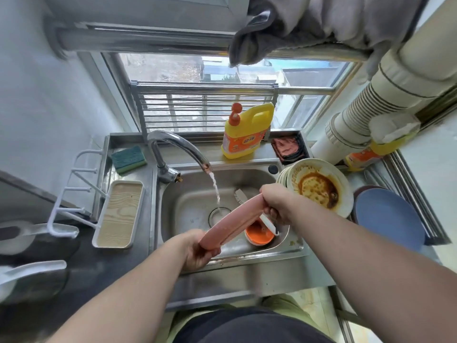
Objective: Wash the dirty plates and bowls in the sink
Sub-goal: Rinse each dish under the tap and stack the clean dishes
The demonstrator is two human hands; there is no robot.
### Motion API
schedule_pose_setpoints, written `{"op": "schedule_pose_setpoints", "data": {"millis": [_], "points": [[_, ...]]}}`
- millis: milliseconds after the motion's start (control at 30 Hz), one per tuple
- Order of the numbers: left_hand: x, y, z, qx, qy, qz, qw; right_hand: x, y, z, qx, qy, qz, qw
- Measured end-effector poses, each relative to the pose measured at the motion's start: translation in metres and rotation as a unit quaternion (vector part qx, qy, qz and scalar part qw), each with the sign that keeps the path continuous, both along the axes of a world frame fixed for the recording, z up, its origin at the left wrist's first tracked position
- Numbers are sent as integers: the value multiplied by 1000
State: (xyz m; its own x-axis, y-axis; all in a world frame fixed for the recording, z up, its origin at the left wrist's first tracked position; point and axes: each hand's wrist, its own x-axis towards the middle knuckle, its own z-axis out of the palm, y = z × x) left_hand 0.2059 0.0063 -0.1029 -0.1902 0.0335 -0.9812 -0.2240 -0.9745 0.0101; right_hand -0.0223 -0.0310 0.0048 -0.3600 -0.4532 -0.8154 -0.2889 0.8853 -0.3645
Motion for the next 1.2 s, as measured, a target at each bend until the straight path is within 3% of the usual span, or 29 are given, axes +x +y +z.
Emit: {"op": "schedule_pose_setpoints", "data": {"millis": [133,300,400,467,600,733,900,1033,1200], "points": [[-16,13,12,-40,-52,-68,996,-21,4,0,-2,-9,55,998],[-55,29,44,-209,-157,31,965,-74,25,-12,-62,-43,148,986],[-88,28,56,-326,-163,110,925,-117,44,-12,-140,6,234,962],[-118,23,65,-404,-197,91,889,-150,57,-8,-180,77,280,940],[-196,26,93,-538,-248,75,802,-226,83,5,-285,106,261,916],[-285,29,109,-577,-220,-47,785,-309,108,7,-315,139,206,916],[-381,34,97,-560,-193,-252,766,-400,138,-9,-250,204,134,937],[-441,39,83,-523,-195,-352,751,-451,156,-30,-186,243,89,948],[-481,43,64,-504,-183,-511,672,-480,161,-57,-128,263,81,953]]}}
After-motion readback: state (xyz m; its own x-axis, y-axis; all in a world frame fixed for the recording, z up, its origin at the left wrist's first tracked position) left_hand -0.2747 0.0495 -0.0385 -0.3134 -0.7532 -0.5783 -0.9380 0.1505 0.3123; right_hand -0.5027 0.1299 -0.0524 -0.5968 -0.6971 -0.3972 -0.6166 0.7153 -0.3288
